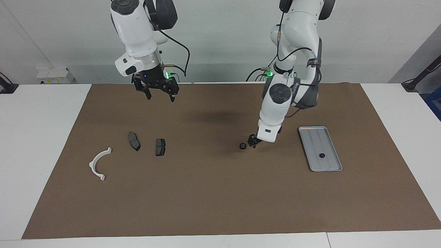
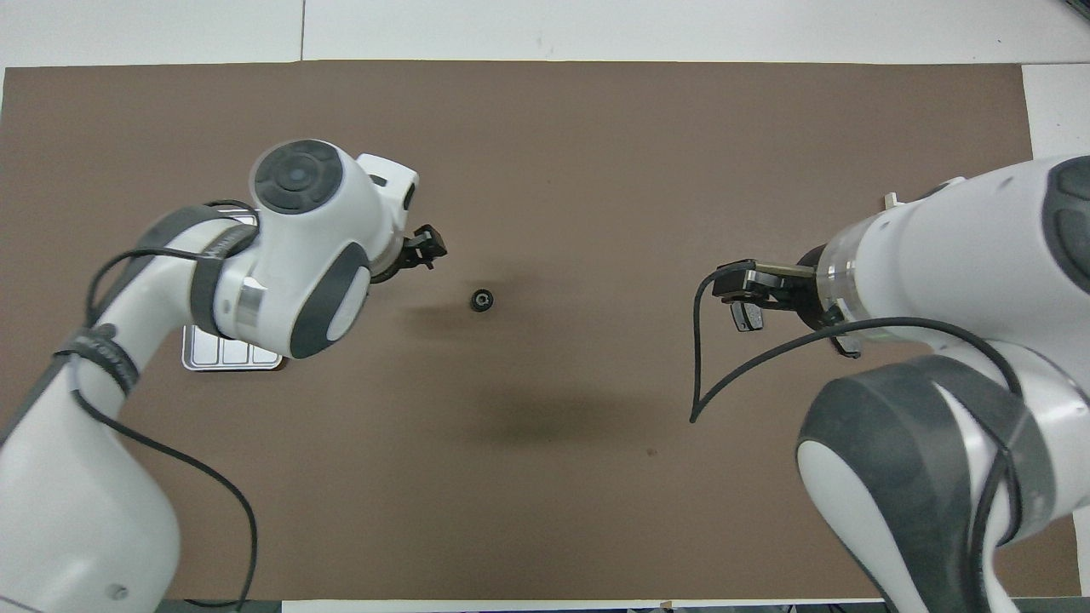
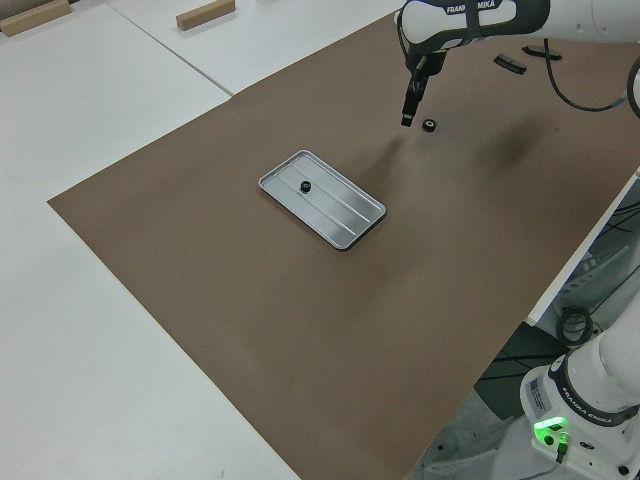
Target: Place bearing gear from tray to pile
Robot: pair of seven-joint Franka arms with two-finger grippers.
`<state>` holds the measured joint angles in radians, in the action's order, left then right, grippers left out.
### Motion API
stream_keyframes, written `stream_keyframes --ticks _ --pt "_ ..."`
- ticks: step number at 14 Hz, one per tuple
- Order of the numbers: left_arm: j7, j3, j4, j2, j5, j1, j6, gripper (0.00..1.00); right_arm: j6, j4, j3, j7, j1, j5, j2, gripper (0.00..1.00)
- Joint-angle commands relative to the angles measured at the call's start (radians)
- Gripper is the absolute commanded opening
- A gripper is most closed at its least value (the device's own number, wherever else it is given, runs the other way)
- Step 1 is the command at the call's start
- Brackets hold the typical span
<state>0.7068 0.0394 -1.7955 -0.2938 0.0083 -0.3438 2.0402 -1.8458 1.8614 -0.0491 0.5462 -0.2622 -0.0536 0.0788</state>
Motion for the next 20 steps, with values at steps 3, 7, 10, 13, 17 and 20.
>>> stream_keyframes --ticks 3,7,10,13,17,20 --pt "-0.254 0.011 -0.051 0.065 0.006 0.184 -0.031 1.0 -0.165 -0.014 0.0 0.24 -0.138 0.009 -0.158 1.0" --pt "-0.498 0.008 -0.067 0.064 0.007 0.305 0.014 0.9 -0.178 -0.248 0.002 0.356 -0.227 0.037 -0.409 1.0" --pt "-0.543 0.008 -0.154 0.059 0.007 0.348 0.171 0.85 -0.127 -0.434 0.006 0.406 -0.288 0.093 -0.598 1.0" --pt "-0.581 0.008 -0.173 0.012 0.007 0.379 0.276 0.79 -0.066 -0.678 0.005 0.494 -0.333 0.141 -0.796 1.0" --pt "-0.628 0.008 -0.189 -0.01 0.007 0.391 0.316 0.77 -0.003 -0.797 0.012 0.534 -0.382 0.143 -0.879 1.0" --pt "-0.63 0.008 -0.191 -0.031 0.007 0.391 0.35 0.77 -0.029 -0.8 0.006 0.577 -0.405 0.141 -0.904 1.0"
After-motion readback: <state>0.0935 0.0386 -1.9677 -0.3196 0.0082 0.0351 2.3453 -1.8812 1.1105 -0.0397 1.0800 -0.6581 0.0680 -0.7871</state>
